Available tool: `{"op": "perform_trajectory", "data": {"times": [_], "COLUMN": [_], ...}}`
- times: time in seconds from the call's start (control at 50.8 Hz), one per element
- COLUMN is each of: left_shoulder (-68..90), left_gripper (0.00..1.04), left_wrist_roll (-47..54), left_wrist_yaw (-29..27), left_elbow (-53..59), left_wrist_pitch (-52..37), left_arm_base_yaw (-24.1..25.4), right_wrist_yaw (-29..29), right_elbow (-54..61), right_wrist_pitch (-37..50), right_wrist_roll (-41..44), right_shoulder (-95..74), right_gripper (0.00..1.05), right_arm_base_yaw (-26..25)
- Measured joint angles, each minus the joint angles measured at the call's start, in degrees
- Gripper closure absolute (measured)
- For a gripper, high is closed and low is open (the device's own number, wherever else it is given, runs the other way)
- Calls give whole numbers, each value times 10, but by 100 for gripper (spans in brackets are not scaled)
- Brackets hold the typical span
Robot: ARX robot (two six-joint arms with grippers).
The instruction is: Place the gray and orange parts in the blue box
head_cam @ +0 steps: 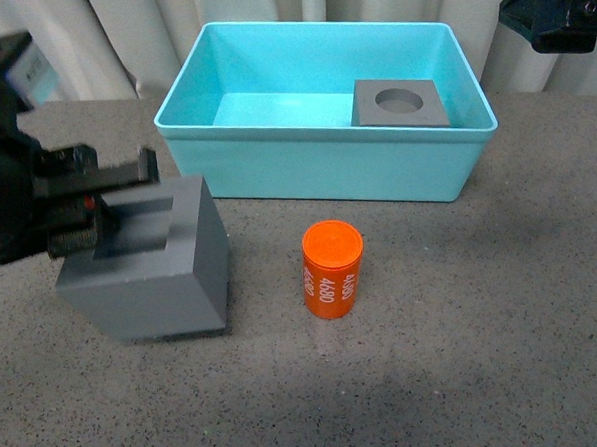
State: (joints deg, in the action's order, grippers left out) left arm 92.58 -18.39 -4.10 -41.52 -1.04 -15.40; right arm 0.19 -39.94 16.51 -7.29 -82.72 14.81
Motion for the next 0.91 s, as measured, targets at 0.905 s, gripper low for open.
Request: {"op": "perform_trajectory", "data": {"times": [0.905], "left_shoulder": [188], "left_gripper": [87], "left_wrist_roll": [50], "left_wrist_yaw": [-17], "left_elbow": [-338], "left_wrist_pitch": [-21], "left_arm_base_yaw": [3], "right_wrist_yaw": [0], "right_elbow": [0], "right_wrist_pitch": [0], "right_wrist_roll": [0], "right_shoulder": [0], "right_gripper": [10], "right_arm_base_yaw": [0]}}
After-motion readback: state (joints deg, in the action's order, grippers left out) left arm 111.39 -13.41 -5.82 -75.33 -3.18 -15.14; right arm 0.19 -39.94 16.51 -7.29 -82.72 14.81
